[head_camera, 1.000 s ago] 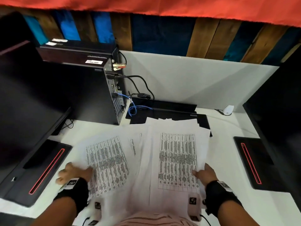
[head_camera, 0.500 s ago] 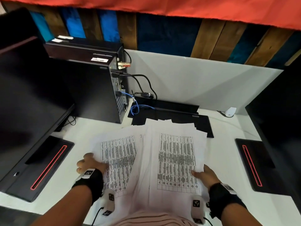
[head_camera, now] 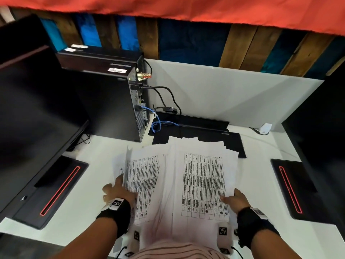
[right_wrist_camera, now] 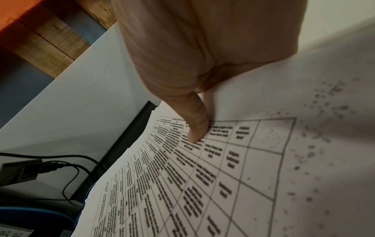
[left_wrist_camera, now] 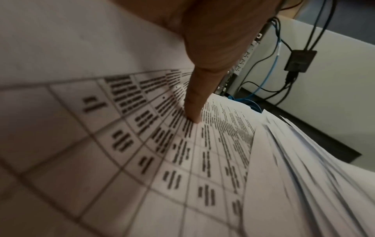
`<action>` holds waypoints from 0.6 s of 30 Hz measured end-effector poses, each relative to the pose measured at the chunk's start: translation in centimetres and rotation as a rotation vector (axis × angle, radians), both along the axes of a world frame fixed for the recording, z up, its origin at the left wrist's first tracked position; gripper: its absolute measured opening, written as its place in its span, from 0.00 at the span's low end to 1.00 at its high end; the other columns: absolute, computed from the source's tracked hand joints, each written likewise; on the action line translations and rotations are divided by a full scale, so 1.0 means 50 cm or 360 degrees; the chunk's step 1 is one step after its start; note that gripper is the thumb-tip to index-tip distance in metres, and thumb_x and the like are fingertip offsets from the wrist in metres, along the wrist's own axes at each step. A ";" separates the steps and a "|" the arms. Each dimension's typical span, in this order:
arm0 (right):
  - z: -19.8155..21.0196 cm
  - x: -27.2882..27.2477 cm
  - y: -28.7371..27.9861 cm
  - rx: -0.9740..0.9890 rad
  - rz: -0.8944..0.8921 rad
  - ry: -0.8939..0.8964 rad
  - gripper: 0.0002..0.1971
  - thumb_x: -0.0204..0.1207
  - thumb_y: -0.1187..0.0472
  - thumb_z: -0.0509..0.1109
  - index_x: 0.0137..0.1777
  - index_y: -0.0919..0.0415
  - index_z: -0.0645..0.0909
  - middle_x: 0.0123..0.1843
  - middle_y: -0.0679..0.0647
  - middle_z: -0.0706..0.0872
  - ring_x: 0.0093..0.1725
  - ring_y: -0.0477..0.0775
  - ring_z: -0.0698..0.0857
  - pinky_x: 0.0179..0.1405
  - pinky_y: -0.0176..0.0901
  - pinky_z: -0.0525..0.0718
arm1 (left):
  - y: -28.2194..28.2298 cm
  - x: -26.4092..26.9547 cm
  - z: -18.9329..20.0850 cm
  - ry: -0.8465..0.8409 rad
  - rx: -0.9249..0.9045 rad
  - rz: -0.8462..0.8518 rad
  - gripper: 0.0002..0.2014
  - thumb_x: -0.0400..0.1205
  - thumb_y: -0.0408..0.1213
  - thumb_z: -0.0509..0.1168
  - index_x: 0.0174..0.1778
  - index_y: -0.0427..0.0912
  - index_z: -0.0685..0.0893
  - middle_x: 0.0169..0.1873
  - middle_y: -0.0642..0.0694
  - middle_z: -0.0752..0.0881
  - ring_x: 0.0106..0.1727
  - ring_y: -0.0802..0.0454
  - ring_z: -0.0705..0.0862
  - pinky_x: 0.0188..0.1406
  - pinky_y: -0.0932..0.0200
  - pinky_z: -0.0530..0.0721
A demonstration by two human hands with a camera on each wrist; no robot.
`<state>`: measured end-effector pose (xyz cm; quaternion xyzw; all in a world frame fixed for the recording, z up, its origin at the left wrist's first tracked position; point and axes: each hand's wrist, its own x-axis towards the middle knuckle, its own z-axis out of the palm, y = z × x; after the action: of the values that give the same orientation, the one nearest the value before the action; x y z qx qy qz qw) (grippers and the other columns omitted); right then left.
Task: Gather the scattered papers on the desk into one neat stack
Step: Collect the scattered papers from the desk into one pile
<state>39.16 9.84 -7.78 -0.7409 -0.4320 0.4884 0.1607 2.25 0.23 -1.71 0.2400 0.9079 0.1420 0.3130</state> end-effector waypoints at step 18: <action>0.032 -0.015 -0.008 -0.0082 0.0002 -0.0113 0.29 0.71 0.65 0.76 0.71 0.71 0.73 0.69 0.64 0.81 0.68 0.62 0.80 0.67 0.45 0.74 | 0.027 -0.020 0.328 0.0466 0.0970 -0.0399 0.05 0.75 0.39 0.72 0.43 0.45 0.85 0.33 0.42 0.87 0.37 0.40 0.85 0.38 0.51 0.84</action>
<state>38.40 9.44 -6.19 -0.7615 -0.4252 0.4729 0.1257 1.23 1.59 14.69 0.4496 0.8226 0.3308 0.1087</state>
